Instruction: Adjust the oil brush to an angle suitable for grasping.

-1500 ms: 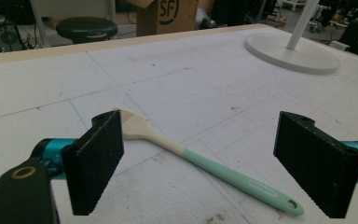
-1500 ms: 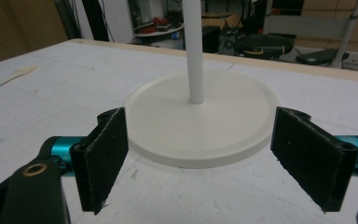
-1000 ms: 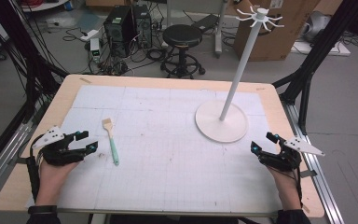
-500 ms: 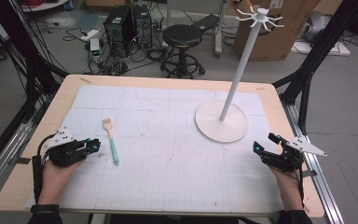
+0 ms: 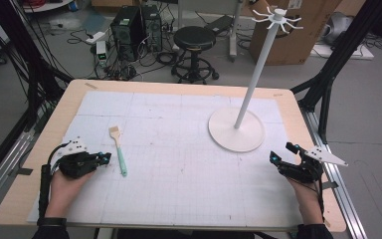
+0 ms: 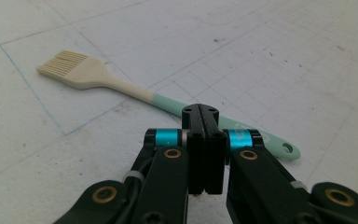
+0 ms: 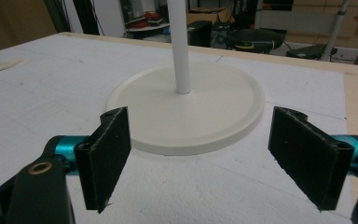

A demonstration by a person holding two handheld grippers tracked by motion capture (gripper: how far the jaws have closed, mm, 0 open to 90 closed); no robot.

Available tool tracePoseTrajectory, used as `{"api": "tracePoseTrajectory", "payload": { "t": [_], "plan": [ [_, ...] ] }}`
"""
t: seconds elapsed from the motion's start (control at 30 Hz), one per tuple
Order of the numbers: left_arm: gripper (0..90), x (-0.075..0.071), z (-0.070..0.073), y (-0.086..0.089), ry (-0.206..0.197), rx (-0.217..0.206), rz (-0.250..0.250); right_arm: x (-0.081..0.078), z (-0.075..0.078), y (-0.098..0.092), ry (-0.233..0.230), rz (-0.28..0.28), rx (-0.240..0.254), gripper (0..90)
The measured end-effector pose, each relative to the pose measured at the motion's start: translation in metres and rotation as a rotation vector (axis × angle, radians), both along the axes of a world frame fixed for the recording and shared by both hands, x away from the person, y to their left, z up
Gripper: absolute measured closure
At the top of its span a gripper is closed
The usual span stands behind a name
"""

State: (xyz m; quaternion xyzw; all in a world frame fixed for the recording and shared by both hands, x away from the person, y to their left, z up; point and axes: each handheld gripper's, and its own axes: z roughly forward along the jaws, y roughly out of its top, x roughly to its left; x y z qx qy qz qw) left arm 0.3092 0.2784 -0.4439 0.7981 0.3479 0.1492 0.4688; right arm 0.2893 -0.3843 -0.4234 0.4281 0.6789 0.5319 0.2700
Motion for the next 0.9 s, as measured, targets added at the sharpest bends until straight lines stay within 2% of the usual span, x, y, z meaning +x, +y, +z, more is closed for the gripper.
{"api": "tracePoseTrajectory", "payload": {
  "t": [0.13,0.17,0.23,0.3,0.33,0.47,0.77,0.83,0.9],
  "plan": [
    [89.9,0.001,-0.003,-0.007,0.01,0.024,-0.023,0.0,0.0,0.0,0.0,0.001,0.001,21.0],
    [89.9,0.002,-0.005,-0.011,0.025,0.036,-0.03,0.0,0.0,0.0,0.0,0.001,0.001,21.0],
    [89.9,0.003,-0.006,-0.013,0.033,0.036,-0.035,0.0,0.0,0.0,0.003,-0.001,0.003,21.0],
    [89.9,0.005,-0.007,-0.019,0.047,0.082,-0.04,0.0,0.0,0.0,0.002,0.0,0.004,21.0],
    [89.9,0.005,-0.007,-0.021,0.051,0.089,-0.045,0.0,0.0,0.0,0.003,0.0,0.006,21.1],
    [89.9,0.006,-0.007,-0.026,0.052,0.087,-0.055,0.0,0.0,0.0,0.005,0.0,0.005,21.3],
    [89.9,0.018,-0.006,-0.053,0.043,0.105,-0.055,0.001,0.0,0.0,-0.004,0.002,0.001,21.9],
    [89.9,0.022,-0.004,-0.061,0.044,0.132,-0.052,0.002,0.0,0.0,-0.005,0.004,0.0,22.0],
    [89.9,0.028,-0.004,-0.071,0.037,0.14,-0.049,0.002,0.0,0.0,-0.003,0.004,0.0,22.2]
  ]
}}
